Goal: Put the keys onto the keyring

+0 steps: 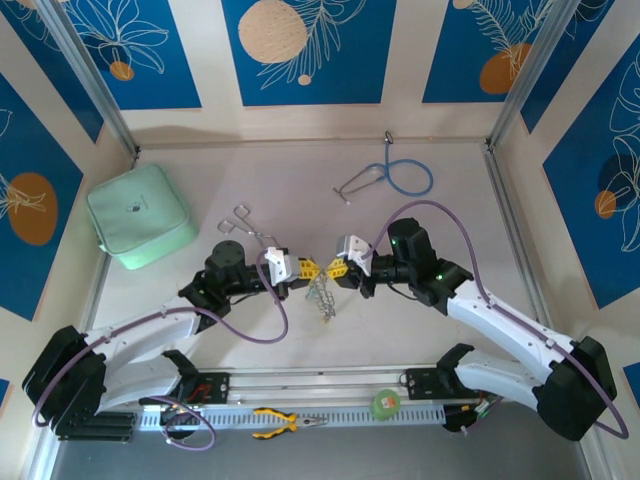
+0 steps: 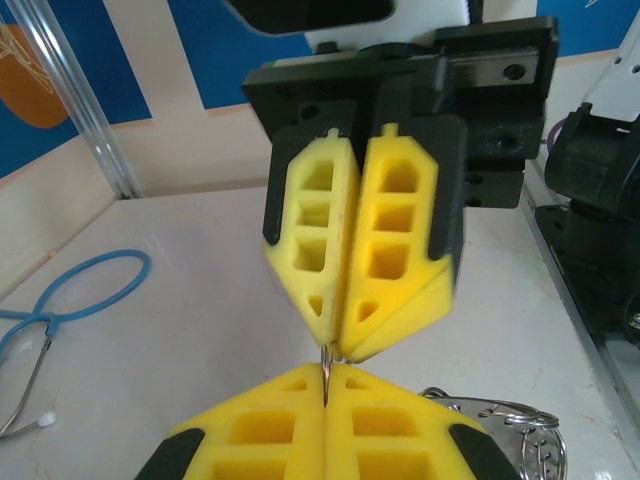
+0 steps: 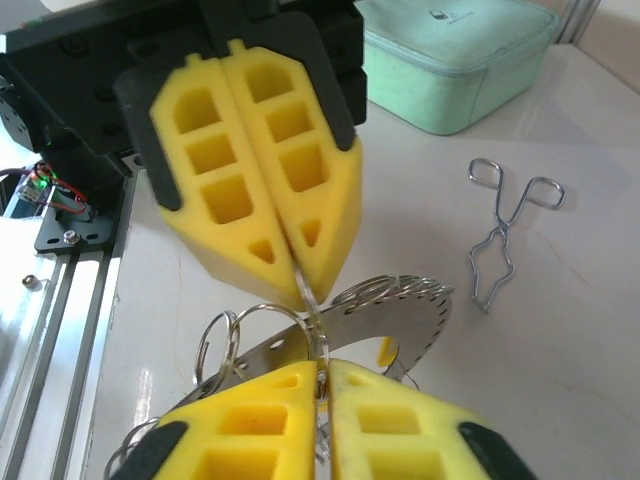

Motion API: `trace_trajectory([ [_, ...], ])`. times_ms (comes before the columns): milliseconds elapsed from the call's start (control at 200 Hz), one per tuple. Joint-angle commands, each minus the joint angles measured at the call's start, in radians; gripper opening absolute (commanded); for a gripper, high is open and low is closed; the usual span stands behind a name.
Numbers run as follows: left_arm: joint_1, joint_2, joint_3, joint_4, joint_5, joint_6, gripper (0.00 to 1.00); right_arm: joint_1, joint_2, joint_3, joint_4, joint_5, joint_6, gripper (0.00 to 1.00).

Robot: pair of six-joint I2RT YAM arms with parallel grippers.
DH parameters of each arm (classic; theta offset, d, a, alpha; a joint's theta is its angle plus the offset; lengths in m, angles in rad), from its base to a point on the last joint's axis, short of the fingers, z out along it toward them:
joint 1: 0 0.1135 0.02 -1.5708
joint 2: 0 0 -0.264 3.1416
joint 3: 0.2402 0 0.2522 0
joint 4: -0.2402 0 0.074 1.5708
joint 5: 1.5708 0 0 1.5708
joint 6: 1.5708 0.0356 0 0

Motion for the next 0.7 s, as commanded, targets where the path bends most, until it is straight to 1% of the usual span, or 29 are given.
trace_trajectory([
  [0,0.000,-0.018,0.026,0.070,0.041,-0.007,0.00,0.005,0.022,0.042,-0.011,-0.025,0.007,0.08],
  [100,-0.002,-0.019,0.027,0.079,0.045,-0.010,0.00,0.007,0.039,0.049,-0.001,-0.037,0.011,0.07],
  [165,-0.001,-0.018,0.027,0.077,0.046,-0.008,0.00,0.007,0.039,0.050,0.005,-0.044,0.014,0.08],
  [200,-0.002,-0.018,0.028,0.077,0.046,-0.008,0.00,0.007,0.038,0.048,0.011,-0.044,0.015,0.12],
  [245,-0.001,-0.017,0.026,0.078,0.046,-0.007,0.00,0.007,0.033,0.045,0.019,-0.047,0.016,0.18],
  [320,-0.001,-0.015,0.024,0.078,0.045,-0.006,0.00,0.005,0.022,0.031,0.042,-0.058,0.017,0.25],
  [370,-0.001,-0.013,0.025,0.081,0.047,-0.008,0.00,0.005,0.018,0.026,0.053,-0.065,0.016,0.27],
  [450,-0.001,-0.011,0.024,0.085,0.049,-0.011,0.00,0.004,0.019,0.026,0.058,-0.076,0.016,0.28],
  [575,-0.001,-0.008,0.028,0.097,0.055,-0.019,0.00,0.005,0.032,0.032,0.066,-0.083,0.016,0.25],
  [645,-0.001,-0.007,0.028,0.105,0.055,-0.023,0.00,0.006,0.038,0.034,0.075,-0.087,0.015,0.18],
  [695,-0.002,-0.006,0.028,0.111,0.055,-0.027,0.00,0.005,0.041,0.033,0.081,-0.094,0.016,0.11],
])
